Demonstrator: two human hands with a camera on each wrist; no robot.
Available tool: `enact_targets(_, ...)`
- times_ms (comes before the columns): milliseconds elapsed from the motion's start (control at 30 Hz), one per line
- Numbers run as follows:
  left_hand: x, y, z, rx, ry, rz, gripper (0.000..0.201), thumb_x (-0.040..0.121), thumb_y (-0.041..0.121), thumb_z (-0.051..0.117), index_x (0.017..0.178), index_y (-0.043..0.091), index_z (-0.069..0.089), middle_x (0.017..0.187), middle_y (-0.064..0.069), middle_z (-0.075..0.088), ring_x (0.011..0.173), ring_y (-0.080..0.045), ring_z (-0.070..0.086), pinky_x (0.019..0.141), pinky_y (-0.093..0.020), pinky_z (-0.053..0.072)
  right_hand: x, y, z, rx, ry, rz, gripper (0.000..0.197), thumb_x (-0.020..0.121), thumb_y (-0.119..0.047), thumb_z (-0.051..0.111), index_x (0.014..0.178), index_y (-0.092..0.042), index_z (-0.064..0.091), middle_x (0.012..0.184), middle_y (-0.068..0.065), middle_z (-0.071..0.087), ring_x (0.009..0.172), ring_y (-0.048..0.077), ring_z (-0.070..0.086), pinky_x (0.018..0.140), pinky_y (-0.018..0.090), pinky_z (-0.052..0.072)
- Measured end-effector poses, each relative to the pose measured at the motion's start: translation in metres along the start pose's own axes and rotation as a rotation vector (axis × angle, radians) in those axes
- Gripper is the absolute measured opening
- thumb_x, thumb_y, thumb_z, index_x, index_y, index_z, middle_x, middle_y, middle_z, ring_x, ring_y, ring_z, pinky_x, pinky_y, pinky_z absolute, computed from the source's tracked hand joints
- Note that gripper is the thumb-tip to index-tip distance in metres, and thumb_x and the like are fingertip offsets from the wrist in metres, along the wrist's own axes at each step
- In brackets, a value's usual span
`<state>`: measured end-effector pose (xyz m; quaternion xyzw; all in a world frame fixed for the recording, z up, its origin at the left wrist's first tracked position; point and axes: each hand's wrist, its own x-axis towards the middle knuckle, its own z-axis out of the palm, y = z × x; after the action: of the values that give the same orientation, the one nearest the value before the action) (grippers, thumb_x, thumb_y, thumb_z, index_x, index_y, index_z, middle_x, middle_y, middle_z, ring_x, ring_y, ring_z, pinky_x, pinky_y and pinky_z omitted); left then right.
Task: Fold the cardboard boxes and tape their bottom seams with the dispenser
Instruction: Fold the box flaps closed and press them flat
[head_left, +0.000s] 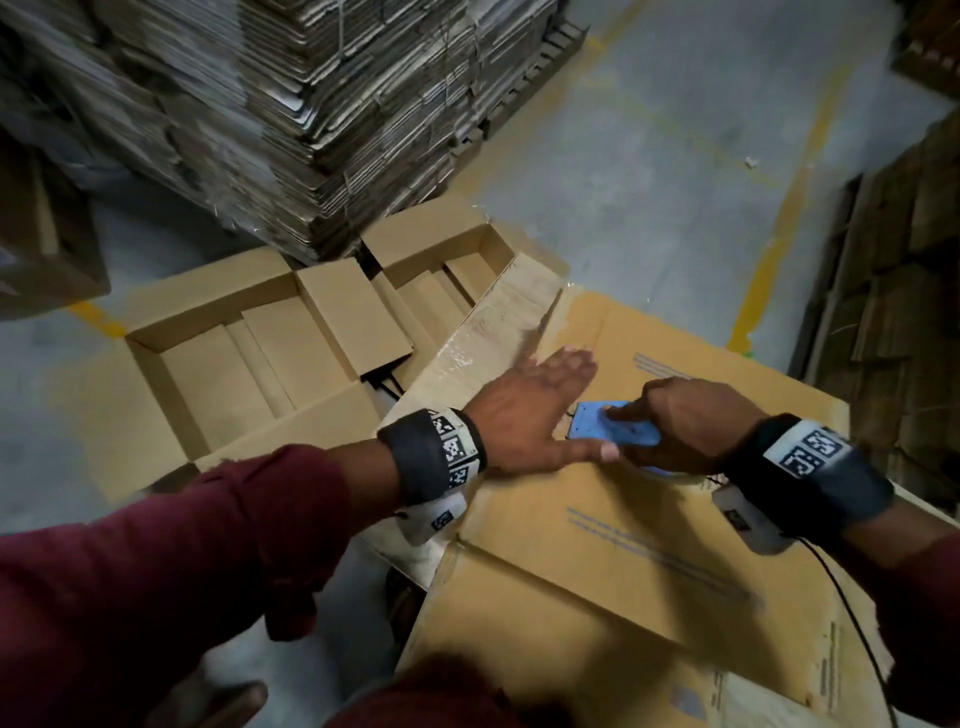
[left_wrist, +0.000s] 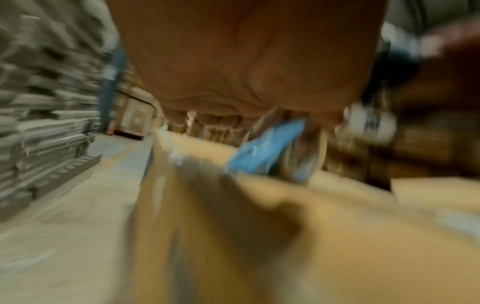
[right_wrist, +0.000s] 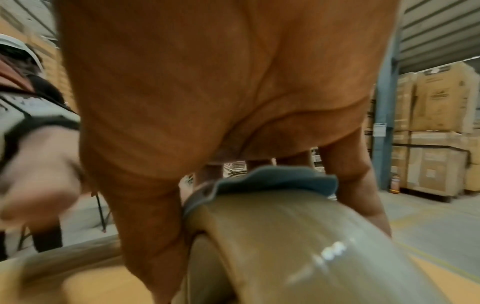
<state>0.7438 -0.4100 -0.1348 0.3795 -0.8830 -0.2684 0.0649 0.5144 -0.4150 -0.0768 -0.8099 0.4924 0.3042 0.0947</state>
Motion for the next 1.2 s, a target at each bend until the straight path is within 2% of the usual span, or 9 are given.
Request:
enact_targets(100, 0.005, -0.009, 0.048, 0.321, -0.165, 0.014, 0.115, 0.088, 0.091, 0.022, 0.165, 0.008, 0.004, 0.173, -0.011, -0.007, 0.16, -0.021, -0.009, 0.128, -0.053, 0.0, 0.002, -0.001, -0.002, -0.051, -0.013, -0.059, 0.059, 0.089, -0.056, 0.055, 0.145, -0.058, 0.039, 0.112, 0.003, 0.059, 0.104, 0.032, 0.066, 0.07, 0.034, 0.045)
enact_targets(233, 0.004, -0.017, 0.065, 0.483, -0.132, 0.007, 0.123, 0.081, 0.098, 0.011, 0.165, 0.009, -0.001, 0.172, -0.011, -0.011, 0.159, -0.021, -0.012, 0.127, -0.053, -0.004, -0.003, 0.015, 0.007, 0.014, -0.047, -0.091, 0.061, 0.093, -0.051, 0.058, 0.149, -0.058, 0.036, 0.116, 0.003, 0.059, 0.108, 0.028, 0.063, 0.07, 0.031, 0.04)
enact_targets(433, 0.007, -0.009, 0.062, 0.512, -0.167, -0.025, 0.127, 0.08, 0.1, 0.017, 0.164, 0.009, -0.009, 0.171, -0.01, -0.017, 0.159, -0.022, -0.014, 0.128, -0.052, -0.003, -0.033, 0.042, 0.017, 0.058, -0.008, -0.09, 0.067, 0.096, -0.044, 0.054, 0.15, -0.064, 0.02, 0.105, -0.004, 0.038, 0.086, 0.021, 0.047, 0.065, 0.031, 0.036)
enact_targets(533, 0.009, -0.008, 0.062, 0.548, -0.193, -0.032, 0.128, 0.079, 0.1, 0.017, 0.163, 0.009, -0.013, 0.171, -0.011, -0.018, 0.159, -0.023, -0.016, 0.128, -0.052, -0.007, -0.052, 0.054, 0.029, 0.115, 0.031, -0.107, 0.062, 0.098, -0.047, 0.051, 0.151, -0.062, 0.022, 0.107, -0.004, 0.041, 0.101, 0.022, 0.056, 0.07, 0.032, 0.039)
enact_targets(633, 0.007, -0.014, 0.059, 0.586, -0.235, -0.044, 0.128, 0.078, 0.101, 0.014, 0.163, 0.01, -0.014, 0.17, -0.009, -0.02, 0.158, -0.022, -0.018, 0.127, -0.053, -0.005, -0.077, 0.089, 0.045, 0.119, 0.012, -0.062, 0.061, 0.094, -0.054, 0.052, 0.148, -0.065, 0.025, 0.124, -0.004, 0.054, 0.121, 0.023, 0.057, 0.079, 0.033, 0.044)
enact_targets(767, 0.013, -0.017, 0.062, 0.581, -0.221, -0.012, 0.127, 0.079, 0.1, 0.019, 0.164, 0.011, -0.012, 0.171, -0.008, -0.017, 0.158, -0.022, -0.017, 0.127, -0.055, -0.004, -0.129, 0.129, 0.068, 0.136, -0.105, 0.035, 0.062, 0.095, -0.057, 0.051, 0.148, -0.068, 0.02, 0.108, -0.006, 0.045, 0.116, 0.021, 0.058, 0.076, 0.03, 0.04)
enact_targets(933, 0.015, -0.011, 0.066, 0.611, -0.235, -0.023, 0.126, 0.079, 0.1, 0.018, 0.164, 0.011, -0.011, 0.172, -0.007, -0.016, 0.158, -0.023, -0.016, 0.127, -0.055, -0.004, -0.113, 0.112, 0.091, 0.118, -0.094, 0.114, 0.055, 0.098, -0.057, 0.048, 0.146, -0.069, 0.024, 0.113, -0.003, 0.044, 0.117, 0.027, 0.058, 0.08, 0.036, 0.041)
enact_targets(1067, 0.017, 0.001, 0.061, 0.626, -0.292, -0.114, 0.127, 0.076, 0.102, 0.01, 0.163, 0.012, -0.013, 0.171, -0.006, -0.019, 0.157, -0.02, -0.021, 0.126, -0.055, -0.008, -0.098, 0.101, 0.09, 0.091, -0.101, 0.116, 0.052, 0.097, -0.06, 0.046, 0.148, -0.061, 0.032, 0.122, 0.001, 0.049, 0.116, 0.032, 0.057, 0.094, 0.045, 0.042)
enact_targets(1200, 0.026, 0.047, 0.073, 0.534, -0.346, -0.315, 0.132, 0.071, 0.104, 0.003, 0.16, 0.01, -0.022, 0.166, -0.006, -0.033, 0.155, -0.022, -0.028, 0.123, -0.059, -0.011, -0.102, 0.103, 0.094, 0.076, -0.063, 0.092, 0.05, 0.098, -0.058, 0.043, 0.147, -0.062, 0.033, 0.123, 0.001, 0.049, 0.114, 0.032, 0.058, 0.094, 0.045, 0.04)
